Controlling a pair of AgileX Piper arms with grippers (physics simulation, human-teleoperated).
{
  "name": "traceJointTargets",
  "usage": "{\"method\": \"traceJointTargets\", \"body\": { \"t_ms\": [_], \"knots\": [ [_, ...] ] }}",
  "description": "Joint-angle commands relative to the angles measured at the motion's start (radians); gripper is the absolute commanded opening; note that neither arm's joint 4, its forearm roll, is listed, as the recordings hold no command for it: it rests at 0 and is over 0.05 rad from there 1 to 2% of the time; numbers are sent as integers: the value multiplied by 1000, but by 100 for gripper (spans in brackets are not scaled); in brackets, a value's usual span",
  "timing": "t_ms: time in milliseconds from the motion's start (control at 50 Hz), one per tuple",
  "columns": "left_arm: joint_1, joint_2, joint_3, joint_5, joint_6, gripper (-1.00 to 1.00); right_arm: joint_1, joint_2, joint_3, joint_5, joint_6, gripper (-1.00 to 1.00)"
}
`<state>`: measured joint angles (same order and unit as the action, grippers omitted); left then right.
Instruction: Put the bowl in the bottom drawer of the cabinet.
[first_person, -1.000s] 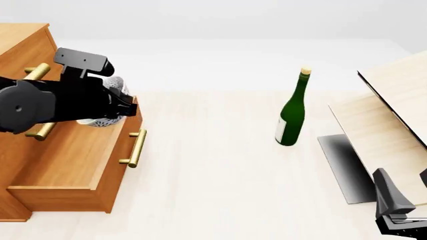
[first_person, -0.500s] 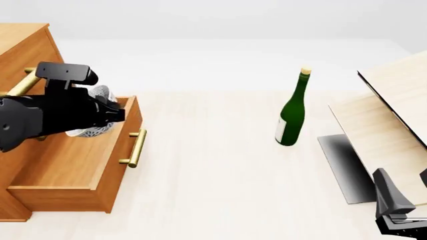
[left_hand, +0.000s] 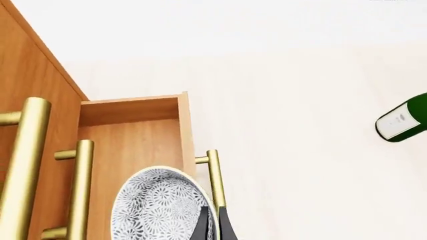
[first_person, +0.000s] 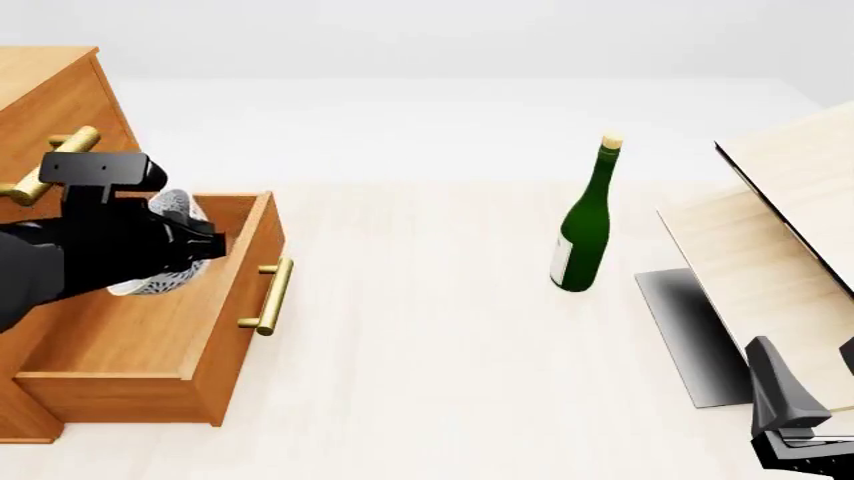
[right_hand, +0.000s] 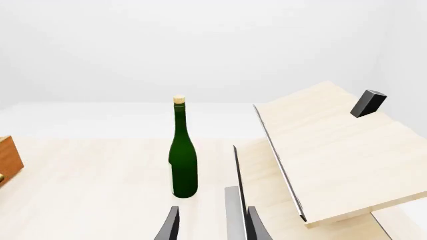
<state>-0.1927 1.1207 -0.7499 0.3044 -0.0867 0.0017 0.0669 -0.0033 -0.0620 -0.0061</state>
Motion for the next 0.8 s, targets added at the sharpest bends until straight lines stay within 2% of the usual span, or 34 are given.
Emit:
{"method": "traceJointTargets", "body": {
  "t_ms": [20,160,260,500,800],
  "knots": [
    [25,16,31,-46,-3,-100,0,0,0,0,0,100],
    [26,38,16,-43,-6,-100,0,0,0,0,0,100],
    [42,57,42,-81,-3,-100,0,0,0,0,0,100],
    [73,56,33,-61,4,-100,0,0,0,0,0,100],
    [93,105,73,-124,-15,-100,0,0,0,0,0,100]
  ]
}}
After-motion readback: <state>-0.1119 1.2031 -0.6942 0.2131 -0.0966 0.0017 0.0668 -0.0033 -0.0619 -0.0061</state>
